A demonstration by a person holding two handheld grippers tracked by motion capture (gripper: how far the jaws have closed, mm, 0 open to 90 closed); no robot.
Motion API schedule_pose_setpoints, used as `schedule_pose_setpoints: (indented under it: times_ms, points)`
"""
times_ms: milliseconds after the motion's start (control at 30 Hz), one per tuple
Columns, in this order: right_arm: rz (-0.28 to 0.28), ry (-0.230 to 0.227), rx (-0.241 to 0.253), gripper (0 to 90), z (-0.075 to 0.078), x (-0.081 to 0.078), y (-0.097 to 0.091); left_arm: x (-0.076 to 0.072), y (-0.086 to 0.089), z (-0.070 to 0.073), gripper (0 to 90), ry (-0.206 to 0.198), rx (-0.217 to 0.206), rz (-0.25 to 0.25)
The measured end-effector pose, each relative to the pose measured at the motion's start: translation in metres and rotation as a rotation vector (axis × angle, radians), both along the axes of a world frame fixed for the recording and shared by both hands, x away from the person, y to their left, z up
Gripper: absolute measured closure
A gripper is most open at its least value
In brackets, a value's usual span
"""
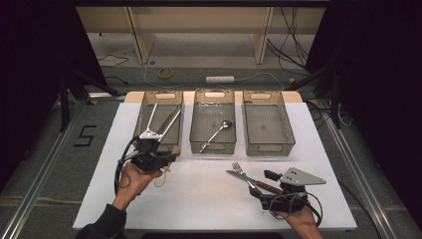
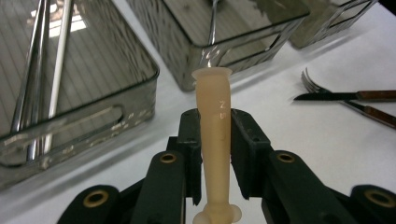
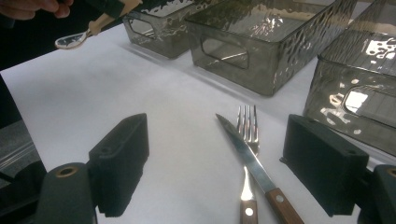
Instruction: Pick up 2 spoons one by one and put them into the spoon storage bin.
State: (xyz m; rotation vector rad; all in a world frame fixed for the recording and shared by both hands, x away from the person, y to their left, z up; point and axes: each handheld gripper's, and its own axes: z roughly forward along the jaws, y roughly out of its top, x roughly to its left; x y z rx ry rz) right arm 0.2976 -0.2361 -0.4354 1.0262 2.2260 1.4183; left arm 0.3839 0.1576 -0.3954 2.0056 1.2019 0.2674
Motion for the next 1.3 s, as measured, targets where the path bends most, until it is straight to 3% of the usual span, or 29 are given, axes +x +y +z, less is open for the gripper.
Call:
schedule_pose_setpoints:
  times_ms: [233,333,633,800,1000,1300]
  points:
    - [-0.004,0.005,-0.003,23.5,-0.001,0.0,0.0,0.008,-0.011,0.012,74.4,-0.035,-0.014,-0.029]
    - [-0.005,0.005,0.0,23.5,-0.001,0.001,0.0,0.013,-0.016,0.015,74.4,-0.039,-0.047,-0.036]
    - [-0.005,0.005,-0.001,23.5,-0.001,0.001,-0.001,0.036,-0.037,0.022,74.3,-0.08,-0.038,-0.052]
    - [-0.003,0.004,0.0,23.5,-0.001,0.001,-0.001,0.051,-0.043,0.027,74.2,-0.112,-0.053,-0.036]
    - [-0.003,0.006,-0.001,23.5,-0.002,0.002,-0.002,0.07,-0.046,0.027,74.2,-0.123,-0.074,-0.019]
    - [-0.002,0.01,0.003,23.5,-0.002,0.002,-0.002,0.092,-0.054,0.026,74.1,-0.137,-0.049,-0.002]
